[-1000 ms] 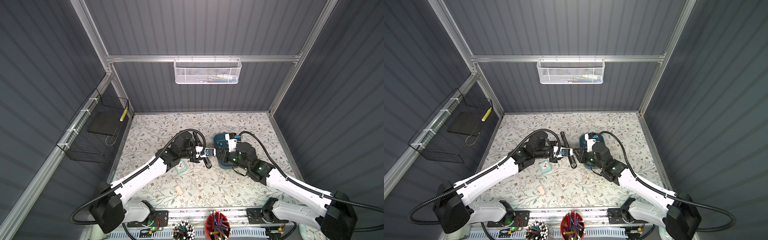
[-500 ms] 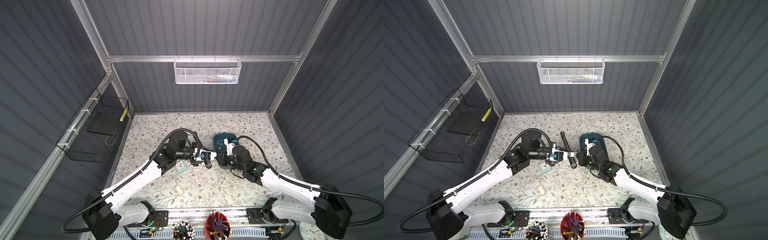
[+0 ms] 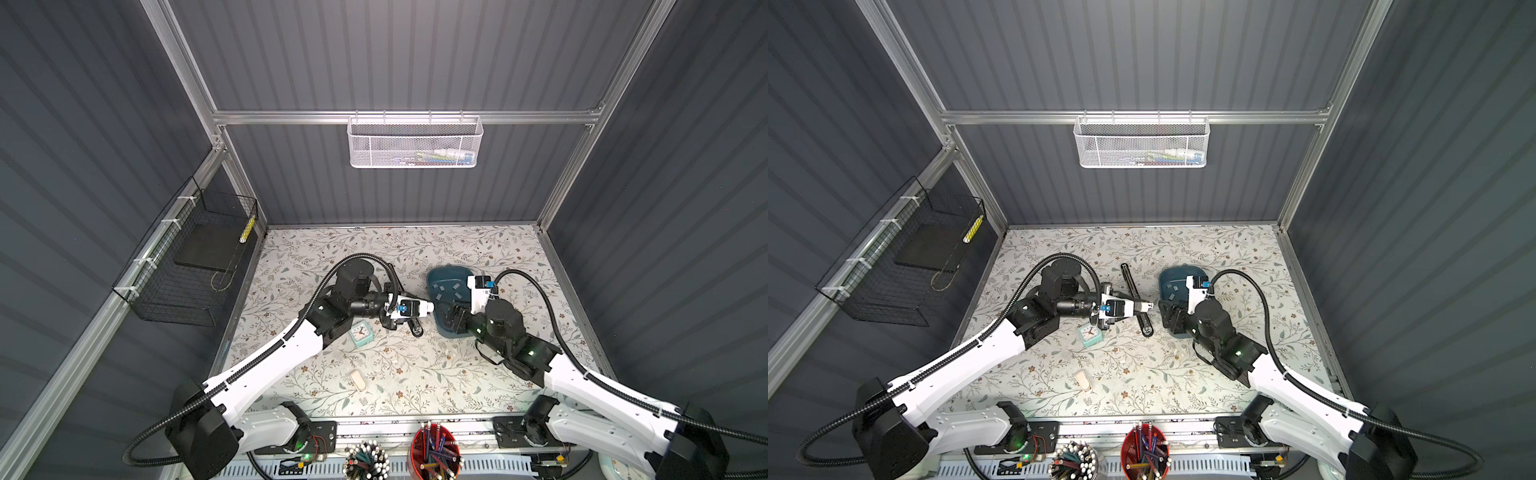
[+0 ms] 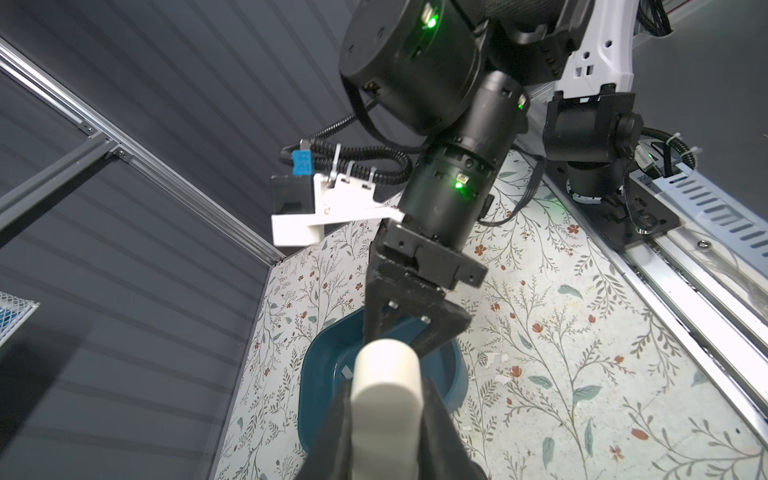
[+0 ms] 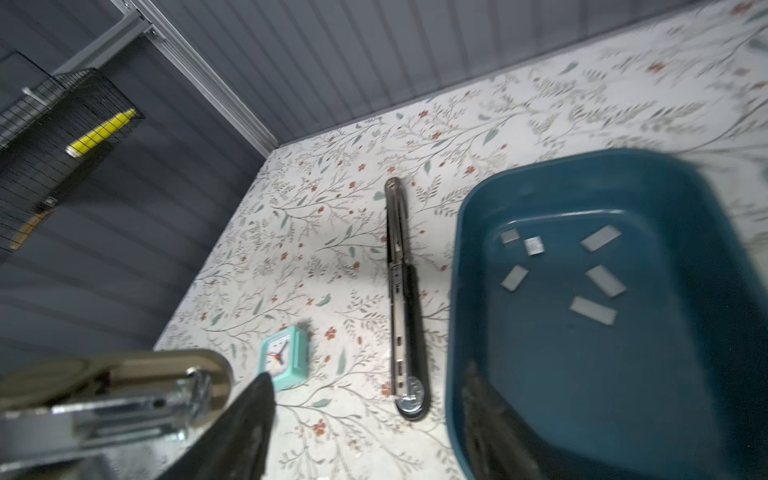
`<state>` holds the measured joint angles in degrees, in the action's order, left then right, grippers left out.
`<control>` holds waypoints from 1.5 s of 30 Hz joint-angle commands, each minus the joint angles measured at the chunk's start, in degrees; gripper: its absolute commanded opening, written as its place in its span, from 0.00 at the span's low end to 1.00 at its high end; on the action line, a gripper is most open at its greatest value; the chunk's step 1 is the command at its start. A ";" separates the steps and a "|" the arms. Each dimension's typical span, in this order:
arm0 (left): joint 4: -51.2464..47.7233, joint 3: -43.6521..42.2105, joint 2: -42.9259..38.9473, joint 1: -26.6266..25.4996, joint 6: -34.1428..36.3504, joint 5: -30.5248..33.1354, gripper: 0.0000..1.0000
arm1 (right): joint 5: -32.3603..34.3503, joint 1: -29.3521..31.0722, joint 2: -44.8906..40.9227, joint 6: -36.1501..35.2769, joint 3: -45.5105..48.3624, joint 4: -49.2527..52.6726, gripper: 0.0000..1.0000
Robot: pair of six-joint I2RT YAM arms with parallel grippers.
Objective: Load the staples into the stapler
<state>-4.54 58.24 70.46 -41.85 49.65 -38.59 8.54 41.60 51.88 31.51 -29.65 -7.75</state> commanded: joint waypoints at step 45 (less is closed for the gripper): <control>-6.88 1.79 -0.38 1.24 8.15 -14.94 0.00 | -25.30 4.29 -1.92 -46.77 -2.71 -6.97 0.69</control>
<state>-9.02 58.50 70.94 -39.92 58.30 -51.53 -22.28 46.19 51.72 -13.67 -33.74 -11.11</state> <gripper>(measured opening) 0.232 0.687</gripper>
